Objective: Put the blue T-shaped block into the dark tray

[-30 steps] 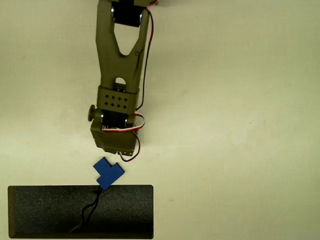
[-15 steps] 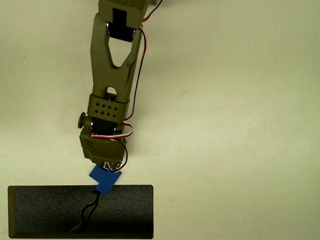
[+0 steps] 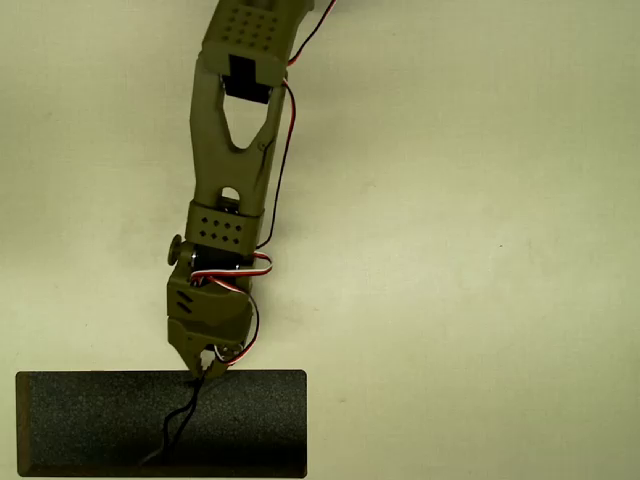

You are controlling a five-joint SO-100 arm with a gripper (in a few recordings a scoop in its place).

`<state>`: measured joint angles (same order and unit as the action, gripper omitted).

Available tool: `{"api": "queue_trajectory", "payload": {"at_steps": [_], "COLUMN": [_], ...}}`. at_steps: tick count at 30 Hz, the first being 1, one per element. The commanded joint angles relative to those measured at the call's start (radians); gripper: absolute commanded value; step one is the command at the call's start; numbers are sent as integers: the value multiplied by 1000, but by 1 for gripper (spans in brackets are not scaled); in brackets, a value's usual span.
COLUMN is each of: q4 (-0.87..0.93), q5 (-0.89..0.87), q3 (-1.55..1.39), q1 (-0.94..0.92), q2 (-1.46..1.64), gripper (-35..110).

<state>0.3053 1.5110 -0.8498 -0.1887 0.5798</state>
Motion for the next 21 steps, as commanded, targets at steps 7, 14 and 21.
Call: {"api": "queue_trajectory", "payload": {"at_steps": [7,14,21], "q4": [-325,-407,-532], "q5": [-146,-112,-92], "q3": [160,485,598], "q1": [11,60,166], "q2": [-74,-319,-480], "gripper": [0,0,0]}}
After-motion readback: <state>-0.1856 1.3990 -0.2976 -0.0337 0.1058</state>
